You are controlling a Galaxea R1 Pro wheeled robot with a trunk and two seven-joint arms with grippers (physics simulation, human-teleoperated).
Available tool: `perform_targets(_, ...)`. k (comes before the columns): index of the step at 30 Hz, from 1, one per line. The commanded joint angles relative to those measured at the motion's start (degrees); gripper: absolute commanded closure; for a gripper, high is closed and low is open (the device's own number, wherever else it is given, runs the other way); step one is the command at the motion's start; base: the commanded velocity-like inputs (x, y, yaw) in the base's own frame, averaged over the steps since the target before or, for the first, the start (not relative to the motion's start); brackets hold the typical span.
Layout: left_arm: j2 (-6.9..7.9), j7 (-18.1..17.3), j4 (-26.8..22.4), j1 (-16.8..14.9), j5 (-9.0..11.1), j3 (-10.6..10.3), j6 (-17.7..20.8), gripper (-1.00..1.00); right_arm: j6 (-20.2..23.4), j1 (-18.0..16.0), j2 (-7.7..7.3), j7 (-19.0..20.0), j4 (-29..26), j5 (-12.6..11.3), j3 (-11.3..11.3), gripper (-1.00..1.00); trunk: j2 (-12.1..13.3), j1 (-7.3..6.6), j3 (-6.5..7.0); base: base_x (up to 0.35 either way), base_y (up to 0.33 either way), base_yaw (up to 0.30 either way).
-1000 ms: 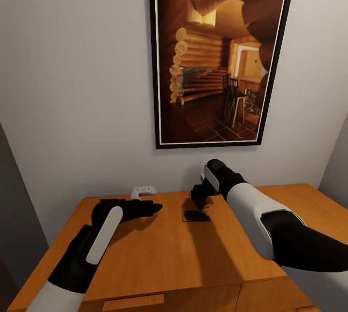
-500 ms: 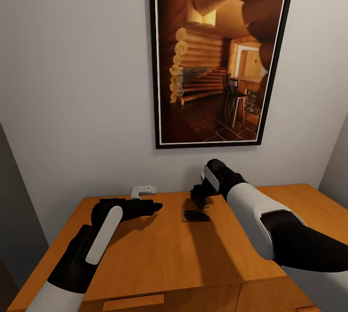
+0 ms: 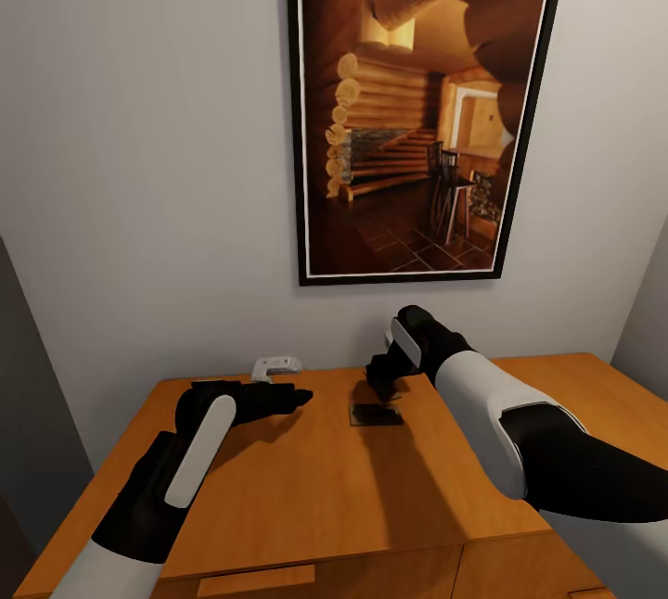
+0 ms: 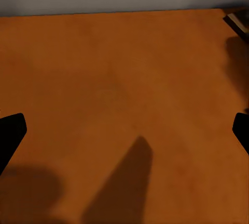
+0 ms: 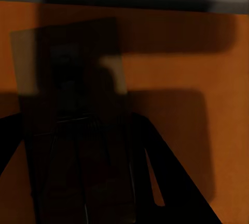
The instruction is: Take the four mousetraps from the cabinet in the bathroom and place them on the bathroom floor. Make sure all four end up on the same floor surface, and ensure that at least two of them are either under or directly next to the same bathroom sink.
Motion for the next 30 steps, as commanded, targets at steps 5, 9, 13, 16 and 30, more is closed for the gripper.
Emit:
perform_targets(5,-0.03,0.61,-0.06,-0.07,0.6,-0.01,0.17,-1.0,0.27,0.02,-0.06,-0.59,-0.02,0.77,0.78,1.0,1.57,-0.88,0.63,0.0,0.0,0.0)
perform_targets(9,-0.09,0.61,-0.06,-0.05,0.6,-0.01,0.17,-1.0,0.27,0.02,-0.09,-0.59,-0.03,0.77,0.78,1.0,3.18,-1.75,1.35,0.0,0.0,0.0)
perform_targets(13,-0.11,0.61,-0.06,-0.05,0.6,-0.01,0.17,-1.0,0.27,0.02,-0.06,-0.59,-0.01,0.77,0.78,1.0,3.98,-2.19,1.71,0.0,0.0,0.0)
perform_targets(16,-0.09,0.61,-0.06,-0.05,0.6,-0.01,0.14,-1.0,0.27,0.02,-0.06,-0.59,-0.03,0.77,0.78,1.0,3.98,-2.19,1.71,0.0,0.0,0.0)
perform_targets(30,0.05,0.61,-0.12,-0.05,0.6,0.0,0.08,-1.0,0.27,0.02,-0.05,-0.59,-0.03,0.62,0.78,1.0,5.99,-3.29,2.61,0.0,0.0,0.0)
